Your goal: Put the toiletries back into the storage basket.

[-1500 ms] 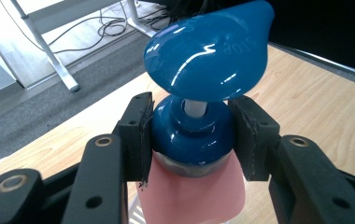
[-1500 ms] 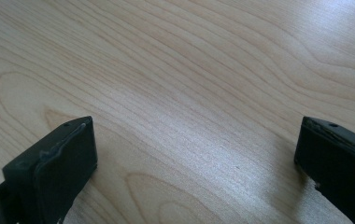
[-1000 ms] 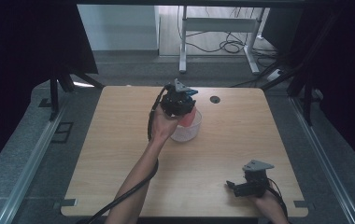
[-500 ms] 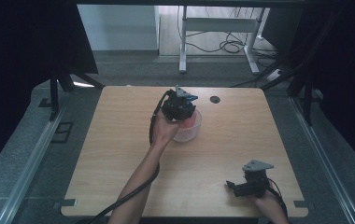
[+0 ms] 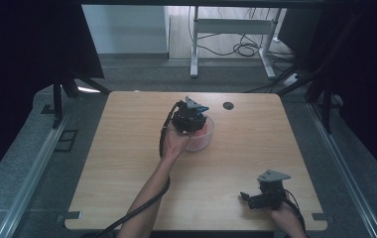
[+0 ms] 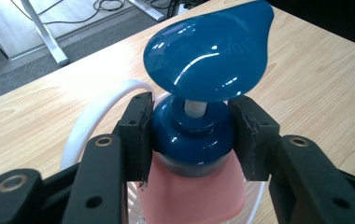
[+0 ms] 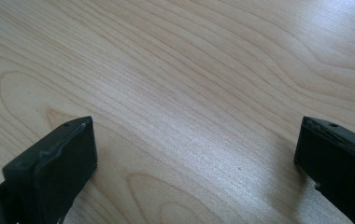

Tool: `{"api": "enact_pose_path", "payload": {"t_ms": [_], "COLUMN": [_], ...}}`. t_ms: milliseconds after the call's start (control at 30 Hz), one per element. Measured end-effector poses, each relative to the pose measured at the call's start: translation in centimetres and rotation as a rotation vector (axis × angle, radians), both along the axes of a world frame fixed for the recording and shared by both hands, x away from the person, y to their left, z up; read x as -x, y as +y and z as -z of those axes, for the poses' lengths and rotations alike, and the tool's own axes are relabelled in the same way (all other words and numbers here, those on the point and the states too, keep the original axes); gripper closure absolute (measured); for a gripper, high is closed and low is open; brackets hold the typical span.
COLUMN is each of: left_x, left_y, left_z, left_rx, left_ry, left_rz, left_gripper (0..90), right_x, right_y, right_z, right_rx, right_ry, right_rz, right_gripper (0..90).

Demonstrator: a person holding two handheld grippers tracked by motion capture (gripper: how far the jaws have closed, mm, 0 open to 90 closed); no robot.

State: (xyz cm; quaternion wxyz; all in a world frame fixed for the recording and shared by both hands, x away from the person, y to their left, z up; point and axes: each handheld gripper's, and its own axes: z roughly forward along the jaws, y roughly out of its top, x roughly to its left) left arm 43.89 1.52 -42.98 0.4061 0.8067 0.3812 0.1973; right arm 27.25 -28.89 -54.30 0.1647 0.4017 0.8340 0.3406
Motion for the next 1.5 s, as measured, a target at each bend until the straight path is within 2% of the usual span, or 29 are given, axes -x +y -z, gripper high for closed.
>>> {"api": "enact_pose_path", "payload": {"t_ms": [267, 467, 633, 1133, 1500], "left_x": [0.1, 0.1, 0.2, 0.3, 0.5], "left_y": [0.0, 0.1, 0.6, 0.6, 0.6], "left_z": [1.0, 1.6, 1.9, 1.7, 1.8], "left_rx": [0.021, 0.019, 0.046, 0.025, 0.003], "left_ry": [0.004, 0.008, 0.009, 0.016, 0.01], "left_rz": [0.003, -0.004, -0.007, -0.001, -0.006], "left_gripper": [52.9, 52.9, 52.6, 51.7, 44.2], "right_x": [0.0, 0.0, 0.0, 0.0, 0.0], "right_y": [0.0, 0.0, 0.0, 0.0, 0.0], "right_z": [0.0, 0.0, 0.0, 0.0, 0.0], "right_rx": [0.001, 0.001, 0.001, 0.001, 0.001], "right_ry": [0.0, 0.0, 0.0, 0.0, 0.0], "right_rz": [-0.002, -0.002, -0.003, -0.004, -0.004], "right_gripper": [0.0, 0.0, 0.0, 0.0, 0.0]}}
